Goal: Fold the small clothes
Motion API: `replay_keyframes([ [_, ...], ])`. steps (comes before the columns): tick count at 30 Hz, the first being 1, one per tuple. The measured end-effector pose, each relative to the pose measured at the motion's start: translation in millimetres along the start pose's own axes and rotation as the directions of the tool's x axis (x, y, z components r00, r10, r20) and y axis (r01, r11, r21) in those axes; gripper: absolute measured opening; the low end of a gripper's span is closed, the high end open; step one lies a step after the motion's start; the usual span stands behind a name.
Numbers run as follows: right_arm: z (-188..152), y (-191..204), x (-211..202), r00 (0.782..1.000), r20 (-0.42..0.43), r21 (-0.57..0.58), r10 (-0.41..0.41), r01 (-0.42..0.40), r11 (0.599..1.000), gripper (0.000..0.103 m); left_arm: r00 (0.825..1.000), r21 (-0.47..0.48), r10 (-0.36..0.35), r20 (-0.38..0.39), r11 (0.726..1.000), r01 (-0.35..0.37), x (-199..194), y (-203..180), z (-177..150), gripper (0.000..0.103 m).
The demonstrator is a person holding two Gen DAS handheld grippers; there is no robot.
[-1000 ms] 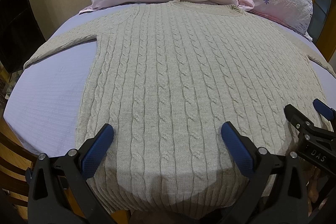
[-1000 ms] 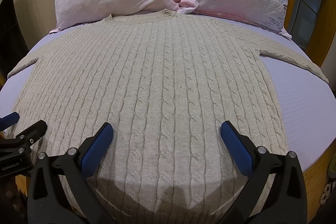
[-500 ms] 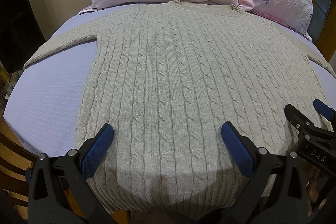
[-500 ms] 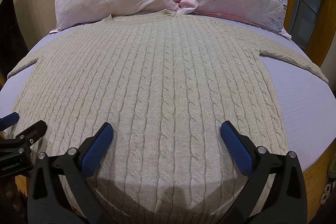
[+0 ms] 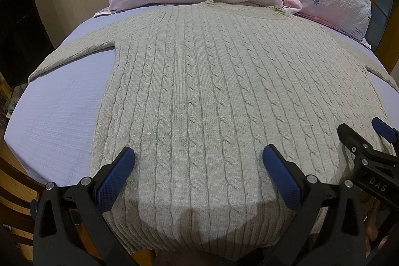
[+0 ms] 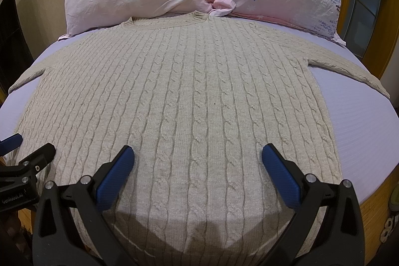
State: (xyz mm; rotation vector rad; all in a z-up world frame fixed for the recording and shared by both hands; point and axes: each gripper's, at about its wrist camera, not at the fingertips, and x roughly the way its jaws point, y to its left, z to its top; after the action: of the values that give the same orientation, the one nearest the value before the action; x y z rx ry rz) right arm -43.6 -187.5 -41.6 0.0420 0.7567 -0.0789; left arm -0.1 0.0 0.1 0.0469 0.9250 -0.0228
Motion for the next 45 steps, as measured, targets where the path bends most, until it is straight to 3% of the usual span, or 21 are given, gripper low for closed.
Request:
replay_keyframes([
  [40,-7,8,9,1.000,0.001,-0.005,0.000,0.000,1.000,0.101,1.000,0.002,0.000,0.008,1.000,0.000,0,0,0,0.102],
  [45,-7,6,13,0.998,0.023,-0.052,0.064,-0.063,0.997,0.101,0.999,0.007,-0.001,0.033,1.000,0.001,-1,1,-3,0.102],
])
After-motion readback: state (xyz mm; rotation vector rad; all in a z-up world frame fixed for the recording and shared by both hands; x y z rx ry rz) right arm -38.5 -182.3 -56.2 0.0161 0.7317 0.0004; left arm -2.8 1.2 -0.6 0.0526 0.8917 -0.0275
